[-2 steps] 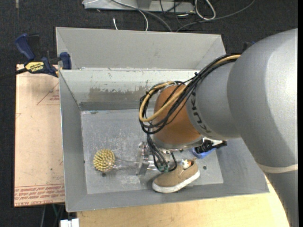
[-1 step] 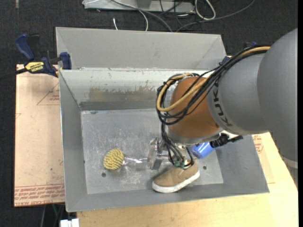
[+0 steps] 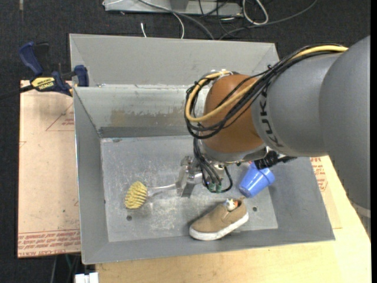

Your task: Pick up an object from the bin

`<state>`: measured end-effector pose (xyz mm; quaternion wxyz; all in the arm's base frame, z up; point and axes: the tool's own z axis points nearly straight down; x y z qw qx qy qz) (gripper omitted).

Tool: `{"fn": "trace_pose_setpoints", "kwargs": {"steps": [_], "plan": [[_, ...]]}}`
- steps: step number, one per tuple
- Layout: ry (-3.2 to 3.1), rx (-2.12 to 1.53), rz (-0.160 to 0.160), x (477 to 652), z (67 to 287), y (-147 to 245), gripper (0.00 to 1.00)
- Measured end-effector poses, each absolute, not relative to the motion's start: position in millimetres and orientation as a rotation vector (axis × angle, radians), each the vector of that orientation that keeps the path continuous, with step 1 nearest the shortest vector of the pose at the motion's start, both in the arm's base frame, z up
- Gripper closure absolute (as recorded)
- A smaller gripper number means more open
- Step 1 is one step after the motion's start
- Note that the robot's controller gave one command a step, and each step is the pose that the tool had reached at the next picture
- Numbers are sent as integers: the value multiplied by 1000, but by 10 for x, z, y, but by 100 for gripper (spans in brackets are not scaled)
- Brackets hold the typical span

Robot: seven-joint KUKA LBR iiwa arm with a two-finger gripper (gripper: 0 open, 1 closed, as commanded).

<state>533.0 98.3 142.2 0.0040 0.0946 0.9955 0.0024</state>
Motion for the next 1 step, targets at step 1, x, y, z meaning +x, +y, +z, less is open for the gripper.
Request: {"fn": "trace_pose_setpoints", "kwargs": {"steps": [1], "plan": [[3128,300,1,5188,2054,1056,100]]}}
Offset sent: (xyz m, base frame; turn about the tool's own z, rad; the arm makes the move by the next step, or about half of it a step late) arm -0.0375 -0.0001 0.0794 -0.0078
